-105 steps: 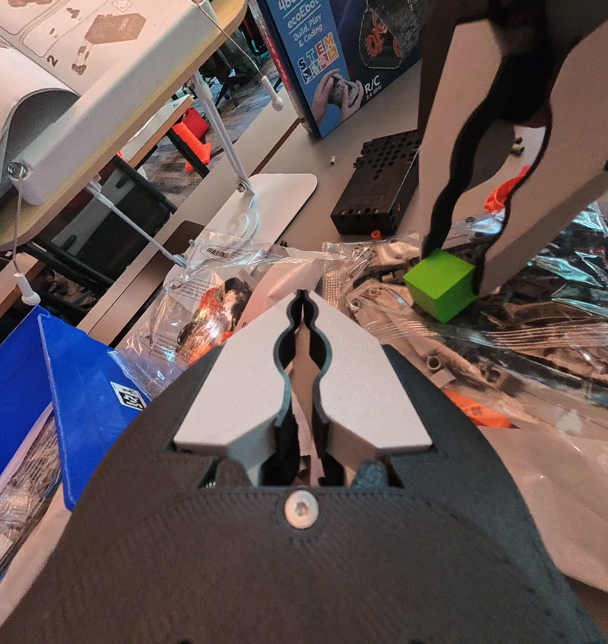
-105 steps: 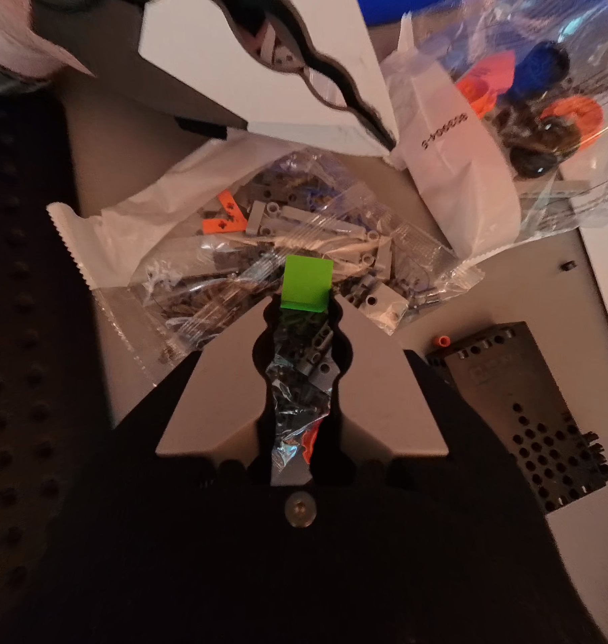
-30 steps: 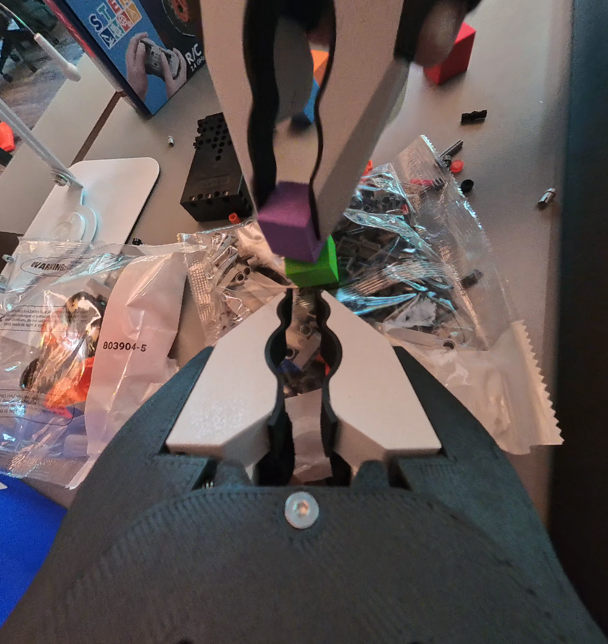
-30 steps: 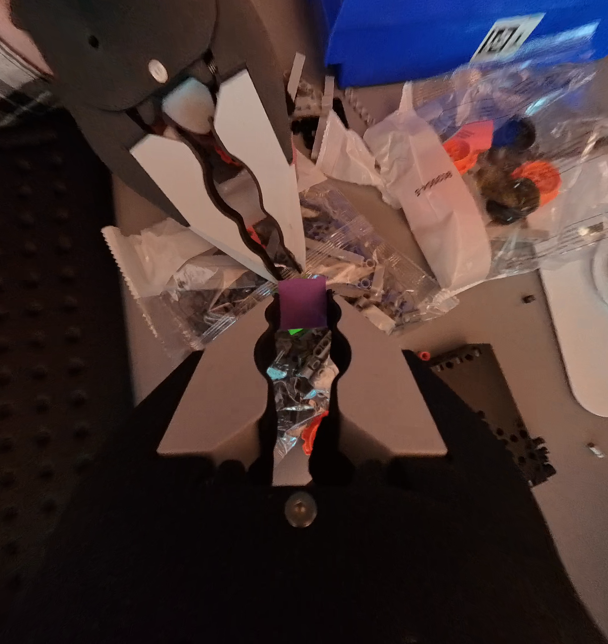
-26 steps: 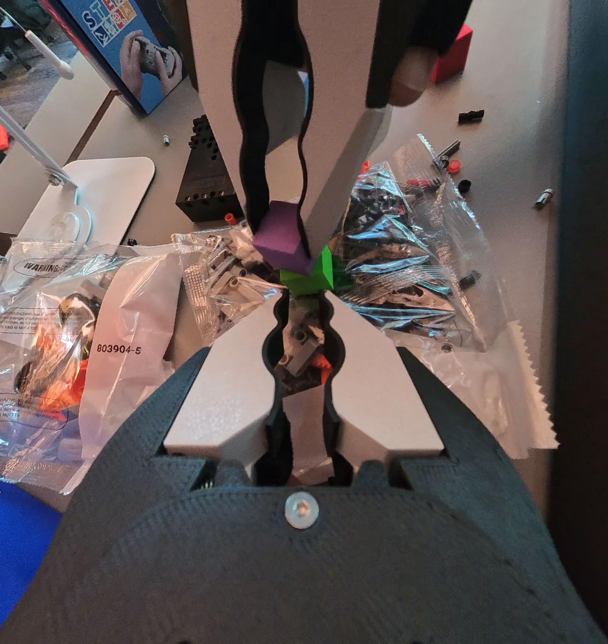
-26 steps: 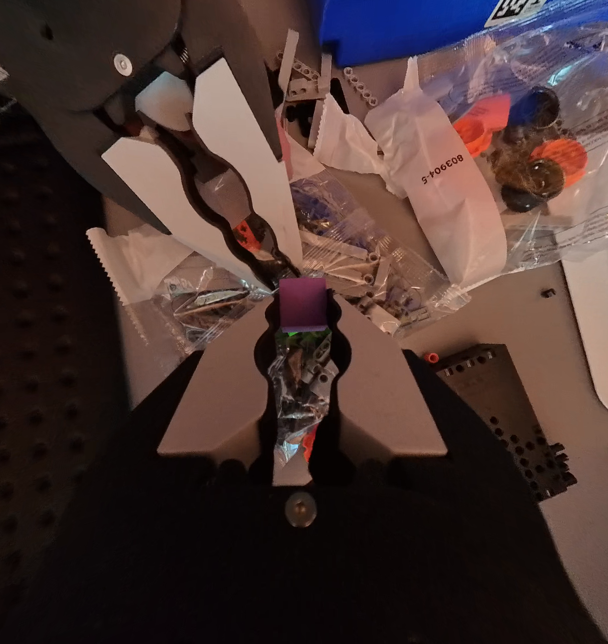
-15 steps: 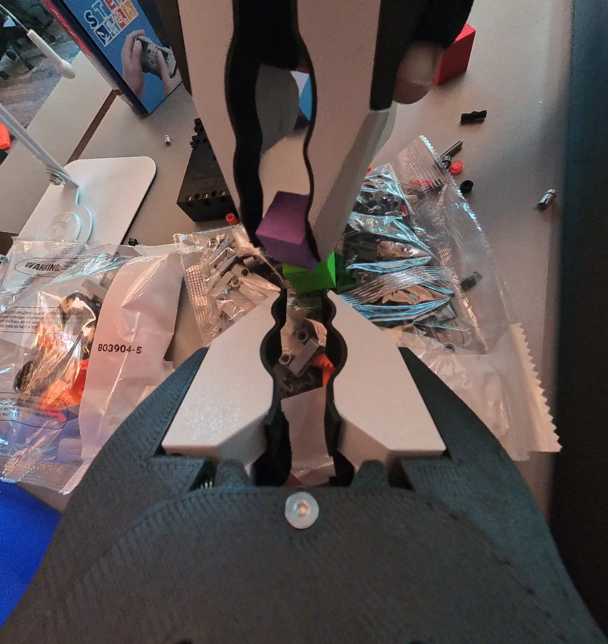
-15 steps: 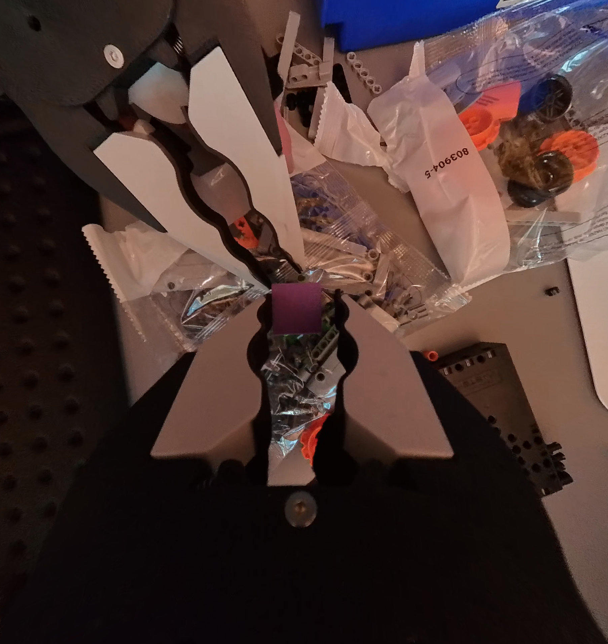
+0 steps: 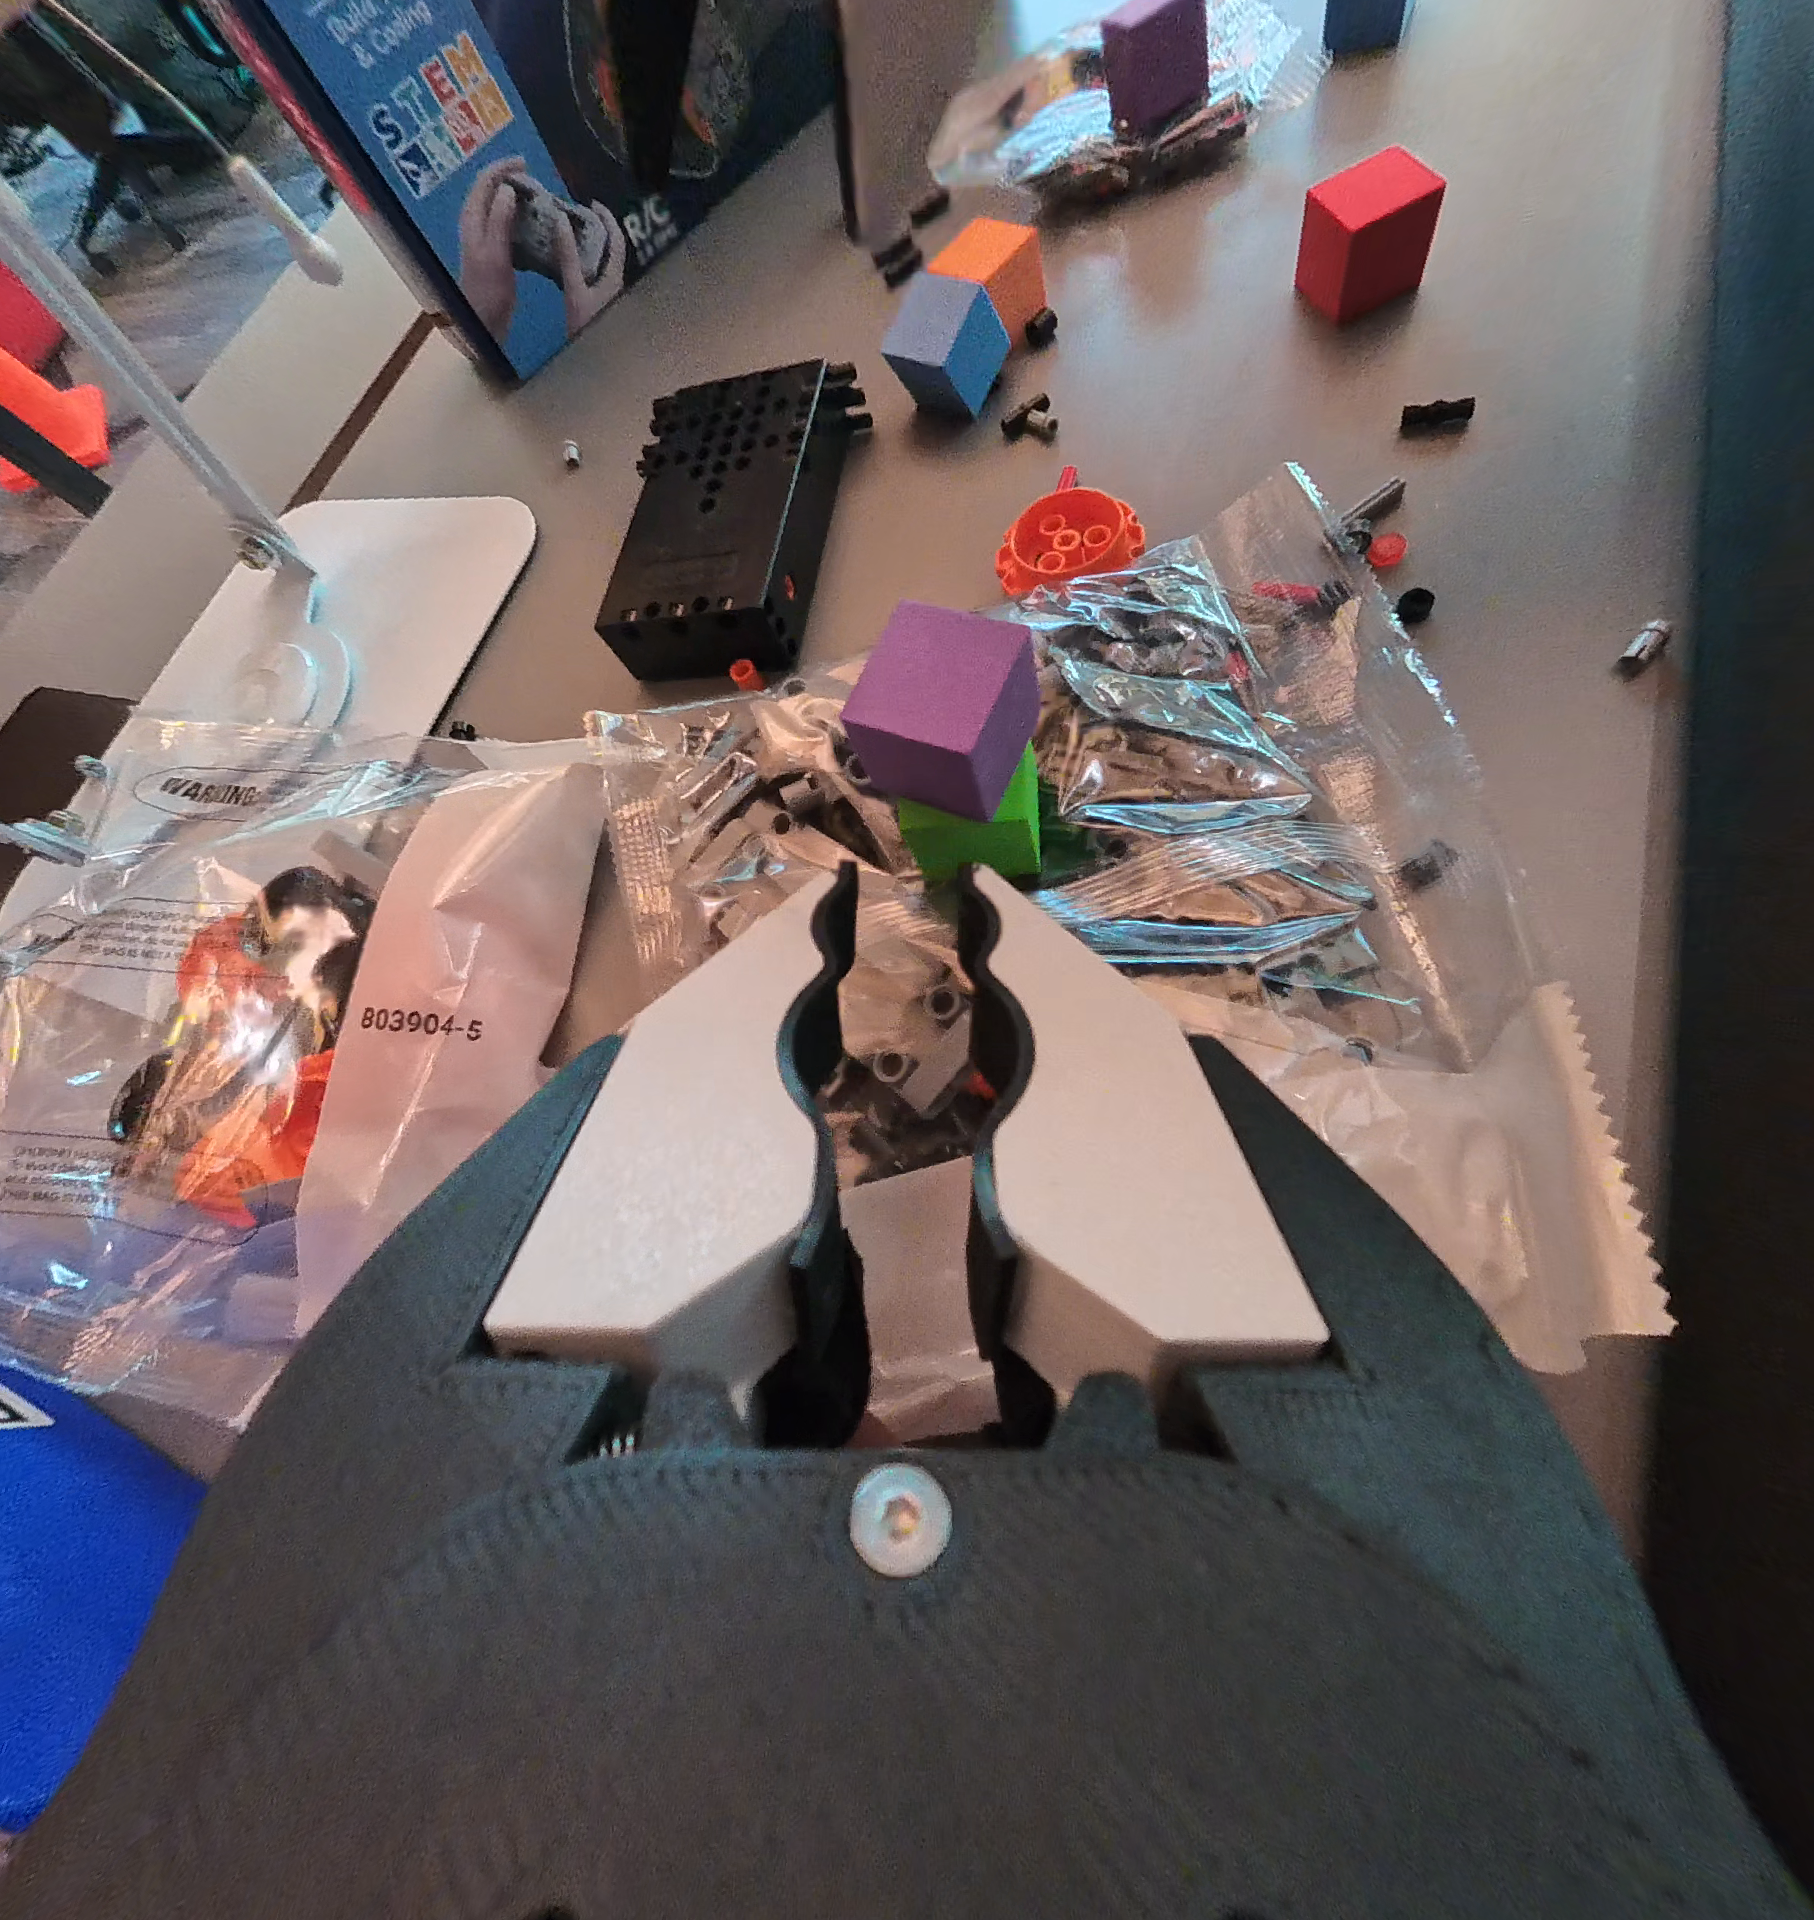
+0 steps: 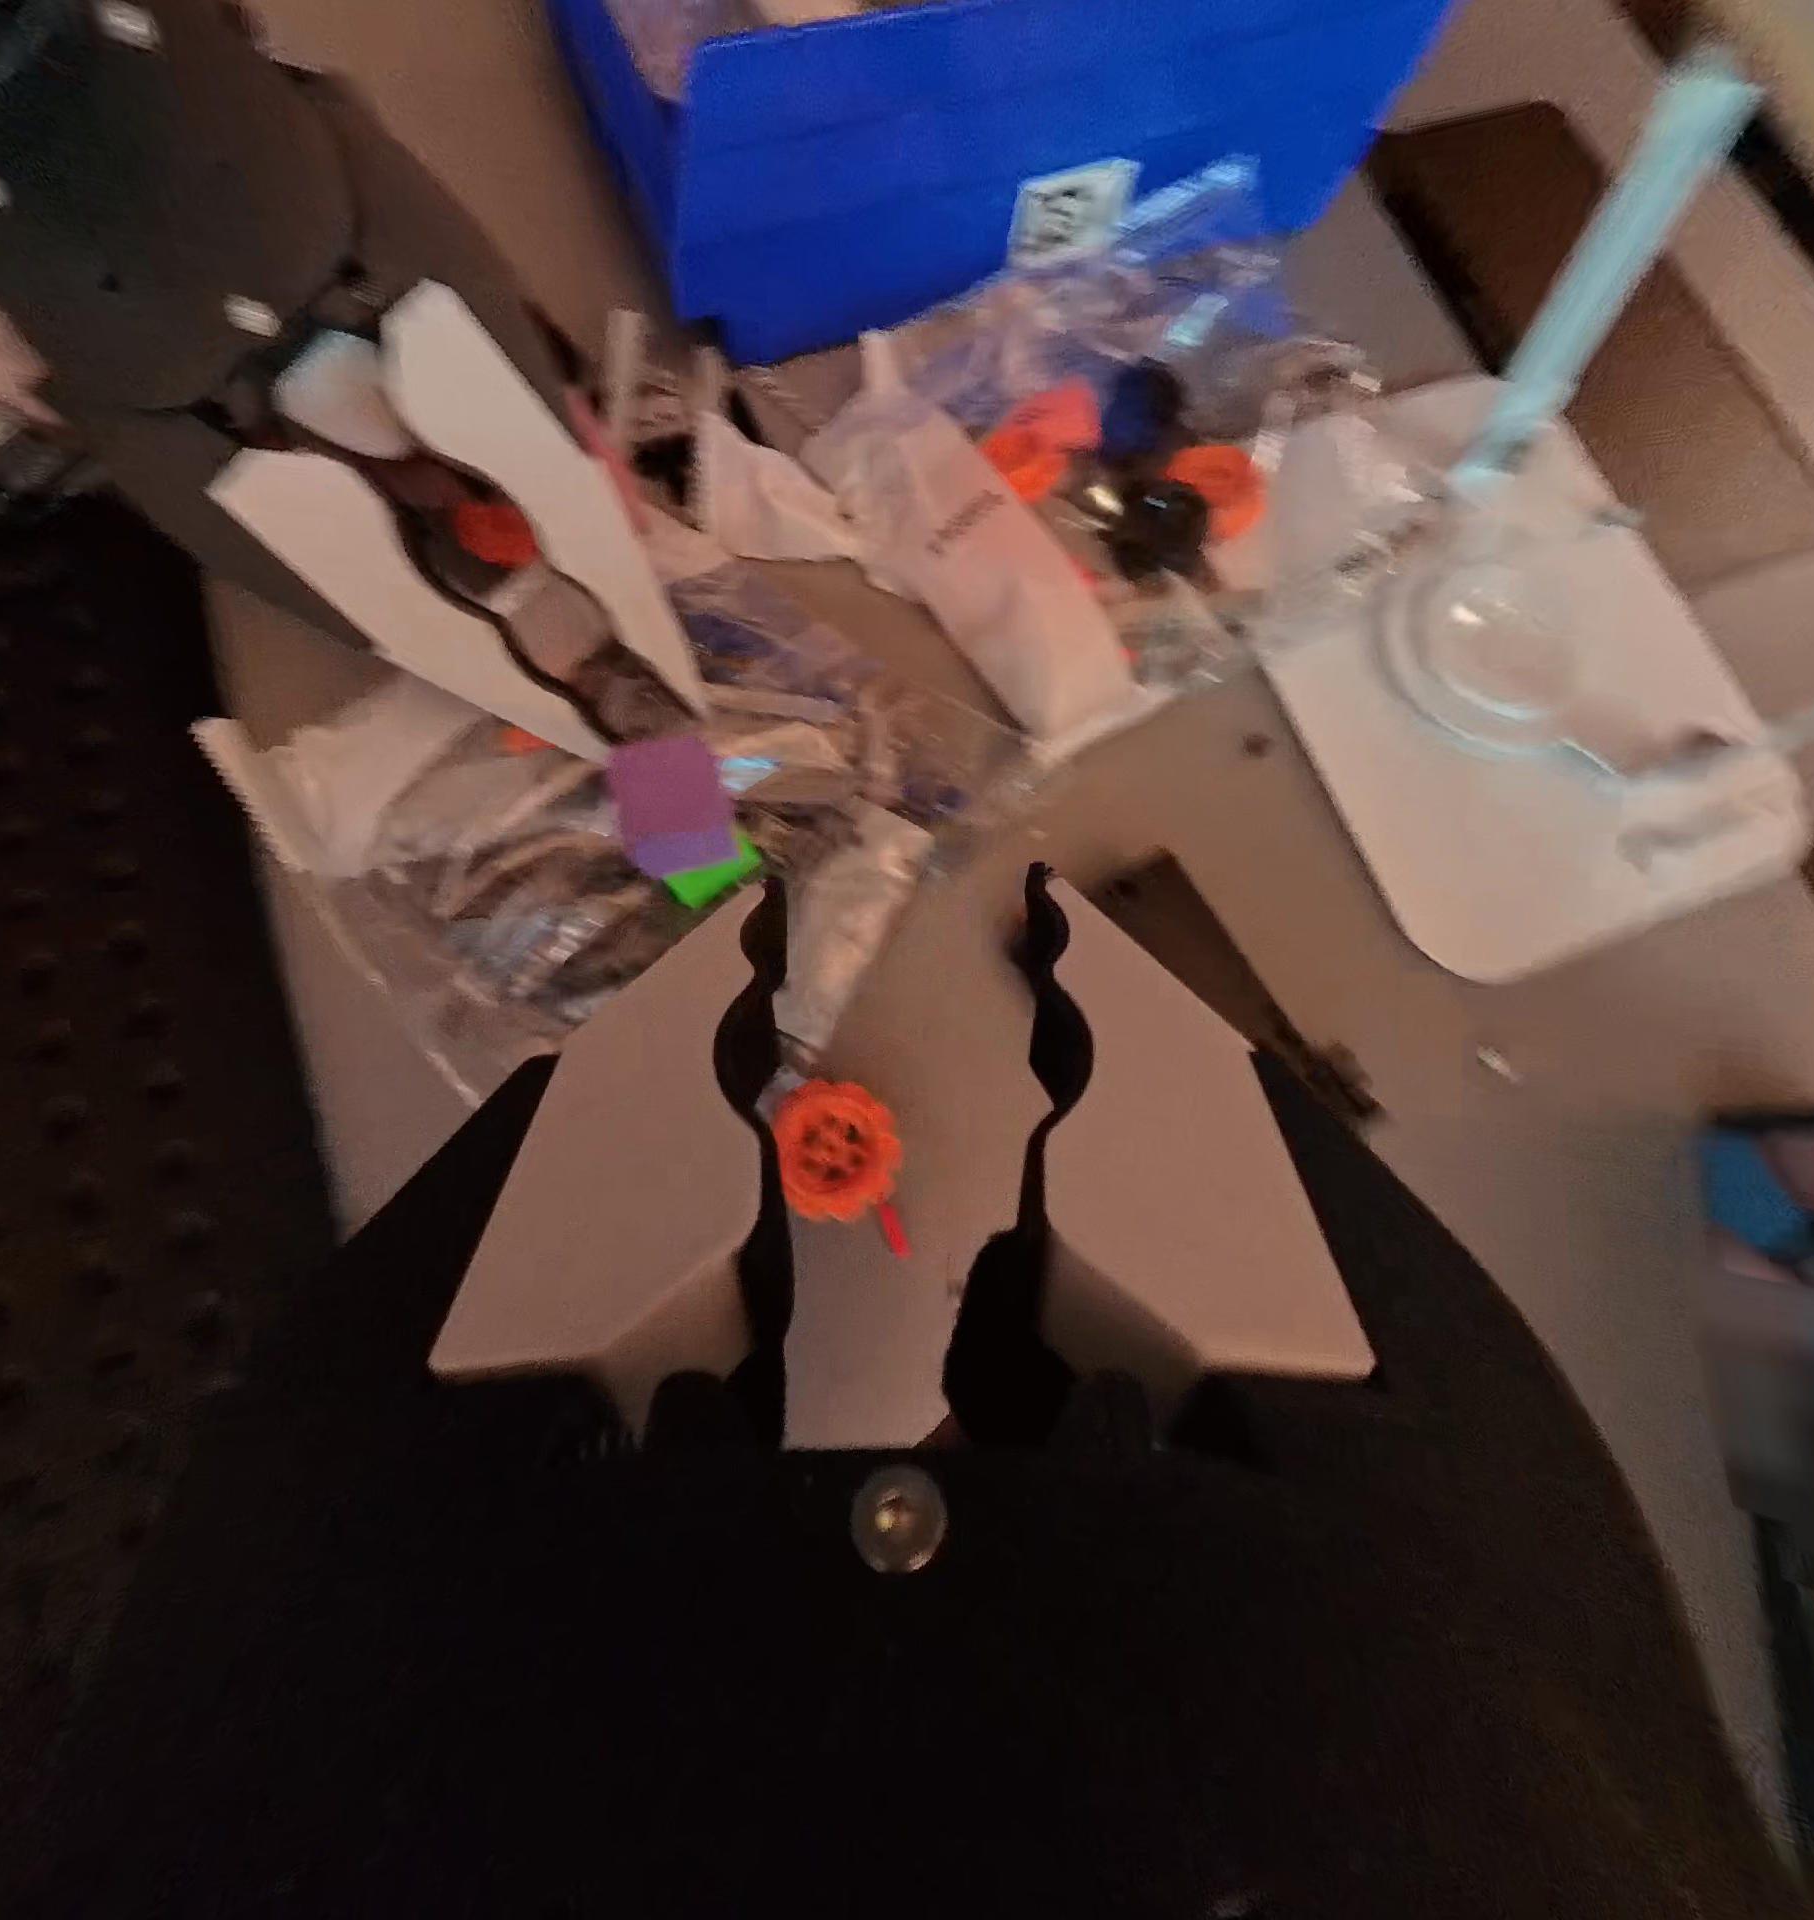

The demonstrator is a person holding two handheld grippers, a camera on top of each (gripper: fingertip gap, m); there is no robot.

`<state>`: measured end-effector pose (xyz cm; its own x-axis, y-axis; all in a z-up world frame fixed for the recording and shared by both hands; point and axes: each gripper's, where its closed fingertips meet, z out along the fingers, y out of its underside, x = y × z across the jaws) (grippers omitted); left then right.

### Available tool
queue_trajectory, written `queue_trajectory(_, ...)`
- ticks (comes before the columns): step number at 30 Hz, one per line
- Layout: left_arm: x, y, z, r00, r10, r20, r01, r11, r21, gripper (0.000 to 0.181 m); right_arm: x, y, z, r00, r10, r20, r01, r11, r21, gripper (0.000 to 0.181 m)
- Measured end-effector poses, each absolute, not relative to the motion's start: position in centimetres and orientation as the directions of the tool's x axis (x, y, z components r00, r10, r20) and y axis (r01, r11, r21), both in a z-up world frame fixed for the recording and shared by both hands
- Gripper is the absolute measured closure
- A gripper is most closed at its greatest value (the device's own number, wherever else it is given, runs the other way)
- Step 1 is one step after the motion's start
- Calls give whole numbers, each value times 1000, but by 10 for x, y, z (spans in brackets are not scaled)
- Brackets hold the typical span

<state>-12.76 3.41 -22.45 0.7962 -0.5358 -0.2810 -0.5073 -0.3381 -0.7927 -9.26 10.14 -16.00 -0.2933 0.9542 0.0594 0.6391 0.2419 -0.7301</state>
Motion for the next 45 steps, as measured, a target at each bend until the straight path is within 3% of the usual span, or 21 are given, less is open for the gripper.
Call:
queue_trajectory(3,-129,36,-219,809,-517,-280,-489,-325,-810,166,-65,163,-170,-132,983,128,717,183,-673,136)
queue_trajectory(9,-136,40,-213,825,-478,-302,-481,-314,-819,167,-22,197,-230,-100,990,100,843,138,-521,134)
queue_trajectory(12,-140,41,-211,833,-463,-301,-471,-311,-826,167,-12,204,-258,-90,990,108,883,129,-452,154)
queue_trajectory(16,-141,42,-213,836,-461,-296,-467,-318,-825,167,-23,193,-235,-82,994,78,813,113,-571,155)
queue_trajectory(20,-142,42,-215,836,-464,-293,-468,-324,-822,167,-54,137,-179,-214,975,54,664,186,-725,154)
queue_trajectory(23,-143,42,-213,839,-458,-293,-463,-320,-827,167,-78,89,-152,-330,942,53,576,245,-780,154)
queue_trajectory(33,-146,41,-212,841,-446,-306,-469,-319,-824,167,-113,39,-189,-438,895,79,633,370,-680,154)
queue_trajectory(45,-146,41,-214,841,-448,-304,-471,-328,-819,167,-112,46,-190,-408,912,52,646,328,-690,154)
